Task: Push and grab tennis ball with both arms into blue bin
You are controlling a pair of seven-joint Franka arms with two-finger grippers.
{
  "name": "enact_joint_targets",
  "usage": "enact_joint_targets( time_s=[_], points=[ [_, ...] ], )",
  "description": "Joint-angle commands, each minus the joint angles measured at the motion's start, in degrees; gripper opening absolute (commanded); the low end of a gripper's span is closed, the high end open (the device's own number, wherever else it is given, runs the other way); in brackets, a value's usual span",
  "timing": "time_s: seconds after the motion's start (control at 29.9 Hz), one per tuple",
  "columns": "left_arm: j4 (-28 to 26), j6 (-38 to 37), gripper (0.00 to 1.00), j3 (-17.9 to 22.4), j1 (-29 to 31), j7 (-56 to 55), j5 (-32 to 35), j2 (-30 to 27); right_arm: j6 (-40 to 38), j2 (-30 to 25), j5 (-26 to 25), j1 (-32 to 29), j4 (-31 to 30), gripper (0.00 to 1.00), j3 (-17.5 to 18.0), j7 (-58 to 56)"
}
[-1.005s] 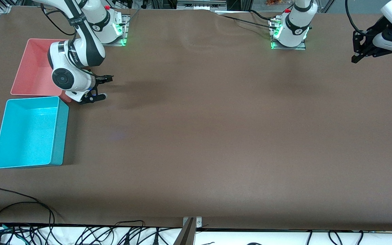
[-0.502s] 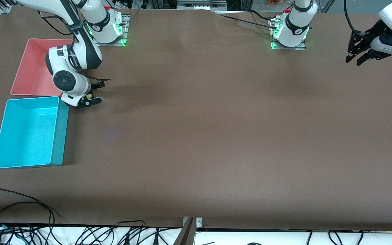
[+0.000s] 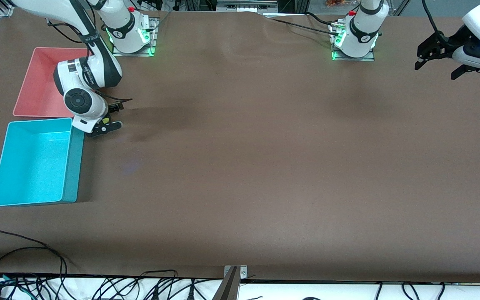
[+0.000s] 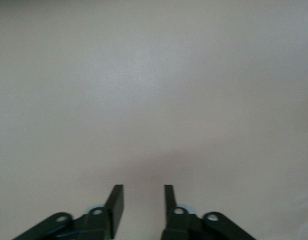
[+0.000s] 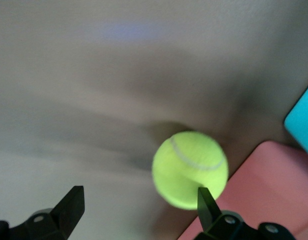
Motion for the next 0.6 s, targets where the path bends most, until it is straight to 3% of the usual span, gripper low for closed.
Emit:
enact_joint_targets(
  time_s=[0.0,0.57],
  points=[
    [1.8,-1.5,1.00,0.3,-0.2,-0.5,0.1,1.8,0.9,1.0,-1.4,-0.4,0.6,1.00,0.0,-0.6],
    [2.2,-1.4,1.00,0.2,0.3,-5.1,1.2,2.4,5.2,5.0,-5.4,-4.8,1.1,0.98,-0.1,-2.3]
  ],
)
